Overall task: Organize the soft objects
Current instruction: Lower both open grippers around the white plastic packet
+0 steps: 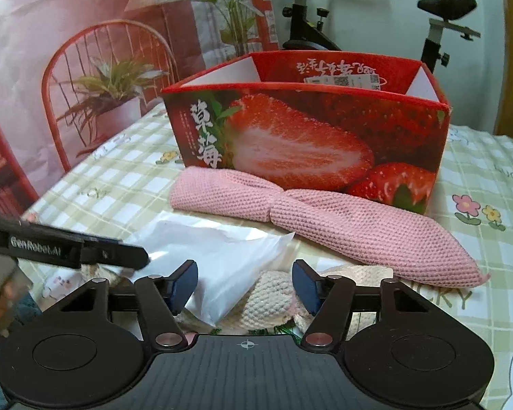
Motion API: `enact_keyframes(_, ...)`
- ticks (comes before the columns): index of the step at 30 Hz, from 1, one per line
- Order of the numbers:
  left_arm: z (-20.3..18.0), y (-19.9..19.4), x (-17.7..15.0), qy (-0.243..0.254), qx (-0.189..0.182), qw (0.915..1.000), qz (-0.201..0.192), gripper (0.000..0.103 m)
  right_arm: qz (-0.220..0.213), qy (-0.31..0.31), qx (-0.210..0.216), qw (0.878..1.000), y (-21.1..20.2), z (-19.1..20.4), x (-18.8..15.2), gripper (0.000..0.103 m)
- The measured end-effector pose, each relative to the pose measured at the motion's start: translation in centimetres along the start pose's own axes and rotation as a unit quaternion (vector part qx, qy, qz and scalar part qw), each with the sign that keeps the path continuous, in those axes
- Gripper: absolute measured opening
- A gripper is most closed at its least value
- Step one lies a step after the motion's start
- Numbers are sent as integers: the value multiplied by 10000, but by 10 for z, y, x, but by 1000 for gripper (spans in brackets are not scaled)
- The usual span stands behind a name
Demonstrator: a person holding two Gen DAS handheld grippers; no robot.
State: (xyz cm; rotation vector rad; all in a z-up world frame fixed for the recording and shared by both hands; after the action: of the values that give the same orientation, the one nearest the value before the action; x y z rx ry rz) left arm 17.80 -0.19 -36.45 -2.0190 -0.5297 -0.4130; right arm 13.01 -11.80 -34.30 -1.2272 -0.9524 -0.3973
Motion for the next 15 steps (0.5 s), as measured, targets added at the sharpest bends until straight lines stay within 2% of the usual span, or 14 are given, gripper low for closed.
enact_keyframes(4, 1, 1, 0, -36, -27, 10000, 18, 54, 10, 166, 105, 9998, 4, -2, 4, 53)
enact_keyframes(8, 1, 2, 0, -62, -50, 10000, 22, 54, 277, 263, 245, 9990, 17, -1, 2, 53)
enact_keyframes(15, 1, 5, 3, -140, -72, 9998, 100, 55, 498, 596, 568, 9954, 37, -4, 1, 54)
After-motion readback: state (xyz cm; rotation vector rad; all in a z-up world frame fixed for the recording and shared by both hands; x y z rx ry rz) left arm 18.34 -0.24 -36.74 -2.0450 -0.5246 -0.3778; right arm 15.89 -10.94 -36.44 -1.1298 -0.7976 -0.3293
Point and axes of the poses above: each gripper's, at about its wrist camera, not at the fingertips, and y roughly the way its jaws point, z to its left, x to its top, the point moved 9 cm from there along y, roughly the way its jaws point, and after that the axes turned 14 degrees about -y, right-handed, at the moved point
